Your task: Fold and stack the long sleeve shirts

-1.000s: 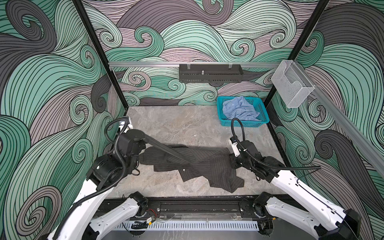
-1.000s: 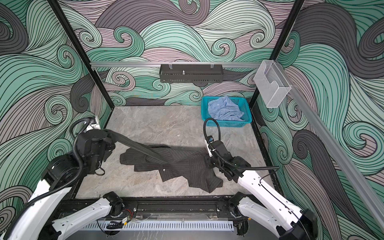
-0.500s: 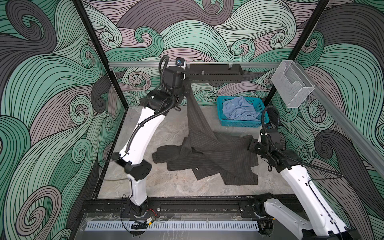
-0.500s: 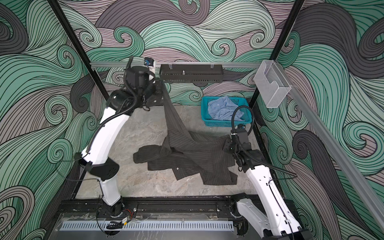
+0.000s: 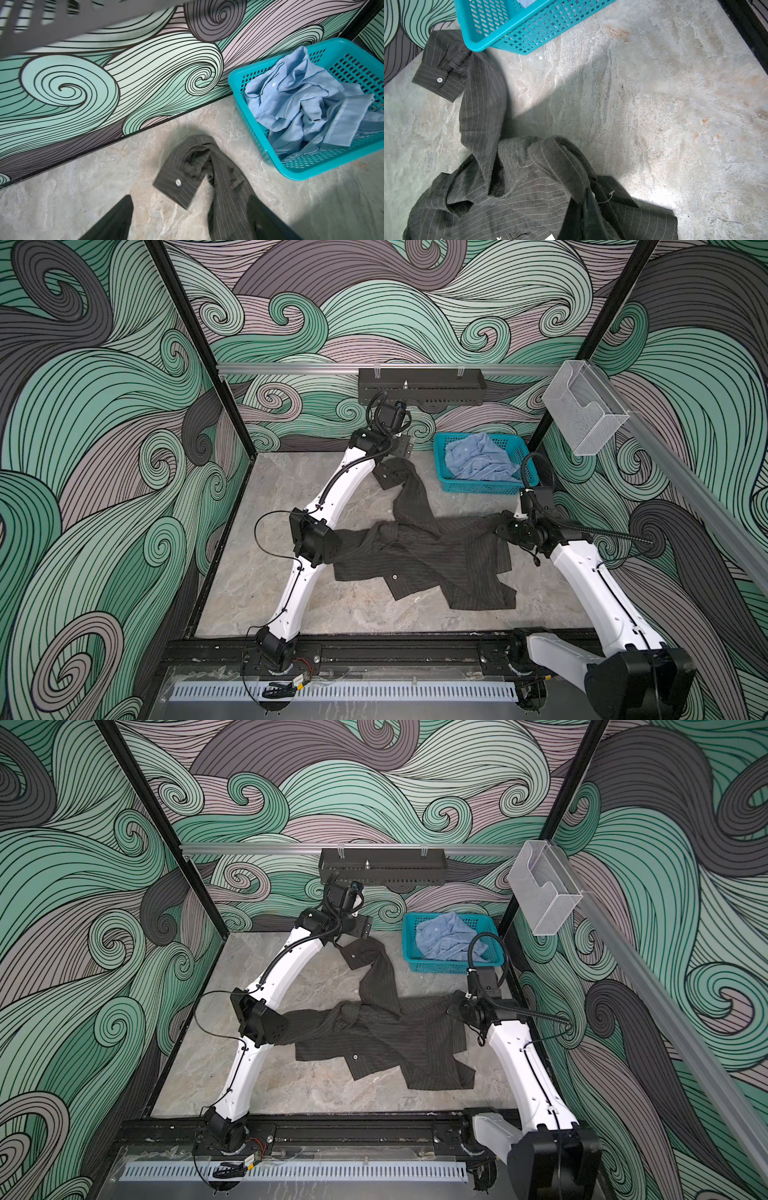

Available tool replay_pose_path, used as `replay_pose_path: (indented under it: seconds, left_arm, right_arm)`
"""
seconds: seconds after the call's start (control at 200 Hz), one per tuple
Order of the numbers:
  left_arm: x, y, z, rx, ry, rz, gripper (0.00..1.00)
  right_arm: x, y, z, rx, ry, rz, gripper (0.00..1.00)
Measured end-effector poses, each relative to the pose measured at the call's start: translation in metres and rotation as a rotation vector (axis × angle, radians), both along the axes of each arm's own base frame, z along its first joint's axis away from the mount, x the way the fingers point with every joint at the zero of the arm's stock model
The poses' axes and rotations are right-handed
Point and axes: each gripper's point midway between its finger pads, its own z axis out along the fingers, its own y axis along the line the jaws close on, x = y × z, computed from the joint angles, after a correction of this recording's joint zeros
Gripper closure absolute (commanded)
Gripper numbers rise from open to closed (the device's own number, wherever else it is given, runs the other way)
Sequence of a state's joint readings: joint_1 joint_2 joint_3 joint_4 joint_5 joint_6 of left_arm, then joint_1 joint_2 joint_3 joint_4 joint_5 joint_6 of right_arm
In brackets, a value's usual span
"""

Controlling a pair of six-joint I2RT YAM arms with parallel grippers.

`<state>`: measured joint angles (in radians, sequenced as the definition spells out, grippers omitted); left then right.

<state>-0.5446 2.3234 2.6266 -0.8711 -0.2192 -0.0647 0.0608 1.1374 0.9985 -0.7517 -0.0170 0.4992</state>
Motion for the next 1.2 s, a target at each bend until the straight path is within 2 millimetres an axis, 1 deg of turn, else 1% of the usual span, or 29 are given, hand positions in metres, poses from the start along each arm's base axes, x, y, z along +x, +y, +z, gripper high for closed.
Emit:
replay_pose_path:
  seconds: [0.055, 0.11, 0.165, 0.195, 0.21, 0.215, 0.23, 0.256, 0.286, 0.331, 0.401, 0.431, 0.466, 0.506, 0.526, 0.596, 0.666, 0.726, 0.777, 0.897, 0.932, 0.972, 1.022, 1.087, 1.127, 1.152, 1.197]
  left_arm:
    - [-0.015, 0.012, 0.014, 0.0, 0.008, 0.008, 0.12]
    - [-0.04, 0.028, 0.027, 0.001, 0.024, 0.008, 0.13]
    - [-0.073, 0.049, 0.042, -0.009, 0.032, 0.012, 0.14]
    - [-0.096, 0.062, 0.048, -0.019, 0.037, 0.015, 0.14]
    - [-0.103, 0.067, 0.049, -0.023, 0.041, 0.016, 0.14]
    - [-0.11, 0.07, 0.05, -0.027, 0.043, 0.016, 0.14]
    - [-0.118, 0.075, 0.051, -0.033, 0.042, 0.017, 0.14]
    - [-0.138, 0.085, 0.051, -0.044, 0.051, 0.017, 0.13]
    - [-0.158, 0.094, 0.046, -0.051, 0.066, 0.015, 0.12]
    - [-0.186, 0.107, 0.032, -0.063, 0.091, 0.012, 0.1]
    - [-0.224, 0.123, -0.011, -0.051, 0.184, 0.005, 0.08]
    - [-0.234, 0.126, -0.029, -0.042, 0.223, 0.003, 0.07]
    - [-0.247, 0.13, -0.056, -0.022, 0.283, -0.001, 0.07]
    - [-0.257, 0.133, -0.08, -0.002, 0.338, -0.001, 0.06]
    - [-0.262, 0.133, -0.097, 0.014, 0.378, -0.002, 0.06]
    - [-0.275, 0.137, -0.139, 0.057, 0.484, 0.003, 0.06]
    - [-0.286, 0.139, -0.166, 0.081, 0.558, -0.002, 0.06]
    - [-0.29, 0.138, -0.178, 0.091, 0.599, -0.008, 0.06]
    - [-0.29, 0.135, -0.186, 0.099, 0.631, -0.008, 0.11]
    - [-0.28, 0.133, -0.209, 0.157, 0.704, 0.028, 0.27]
    - [-0.276, 0.134, -0.214, 0.178, 0.709, 0.04, 0.32]
    - [-0.272, 0.135, -0.215, 0.195, 0.706, 0.054, 0.42]
    - [-0.266, 0.136, -0.213, 0.215, 0.695, 0.065, 0.58]
    - [-0.254, 0.135, -0.205, 0.233, 0.671, 0.07, 0.83]
    - [-0.245, 0.133, -0.198, 0.239, 0.649, 0.077, 0.95]
    - [-0.24, 0.132, -0.194, 0.242, 0.637, 0.076, 1.0]
    - [-0.23, 0.132, -0.184, 0.25, 0.609, 0.079, 1.0]
  right_arm:
    - [0.005, 0.001, 0.001, 0.015, -0.003, -0.007, 1.0]
    - [0.01, 0.002, 0.003, 0.026, -0.006, -0.011, 1.0]
    - [0.014, 0.003, 0.003, 0.038, -0.008, -0.016, 1.0]
    - [0.016, 0.004, 0.004, 0.044, -0.011, -0.017, 1.0]
    - [0.017, 0.004, 0.004, 0.047, -0.014, -0.019, 1.0]
    - [0.017, 0.004, 0.004, 0.048, -0.014, -0.019, 1.0]
    - [0.018, 0.004, 0.004, 0.05, -0.015, -0.019, 1.0]
    - [0.019, 0.004, 0.004, 0.054, -0.016, -0.021, 1.0]
    - [0.02, 0.005, 0.004, 0.059, -0.015, -0.022, 1.0]
    - [0.022, 0.006, 0.004, 0.066, -0.015, -0.024, 1.0]
    - [0.026, 0.007, 0.005, 0.077, -0.016, -0.025, 1.0]
    - [0.028, 0.008, 0.005, 0.081, -0.017, -0.024, 1.0]
    - [0.029, 0.009, 0.005, 0.085, -0.016, -0.024, 1.0]
    - [0.03, 0.009, 0.006, 0.088, -0.017, -0.023, 1.0]
    - [0.03, 0.01, 0.006, 0.089, -0.018, -0.022, 1.0]
    - [0.03, 0.01, 0.007, 0.094, -0.02, -0.02, 1.0]
    - [0.03, 0.011, 0.007, 0.096, -0.02, -0.02, 1.0]
    - [0.03, 0.011, 0.007, 0.097, -0.02, -0.02, 1.0]
    - [0.03, 0.011, 0.007, 0.097, -0.02, -0.02, 1.0]
    - [0.03, 0.011, 0.007, 0.097, -0.02, -0.02, 1.0]
    - [0.03, 0.011, 0.007, 0.097, -0.02, -0.02, 1.0]
    - [0.03, 0.011, 0.007, 0.097, -0.02, -0.02, 1.0]
    - [0.03, 0.011, 0.007, 0.097, -0.02, -0.02, 1.0]
    - [0.03, 0.011, 0.007, 0.097, -0.02, -0.02, 1.0]
    - [0.03, 0.01, 0.007, 0.097, -0.02, -0.022, 1.0]
    - [0.03, 0.01, 0.007, 0.097, -0.02, -0.023, 1.0]
    - [0.03, 0.009, 0.007, 0.097, -0.02, -0.026, 1.0]
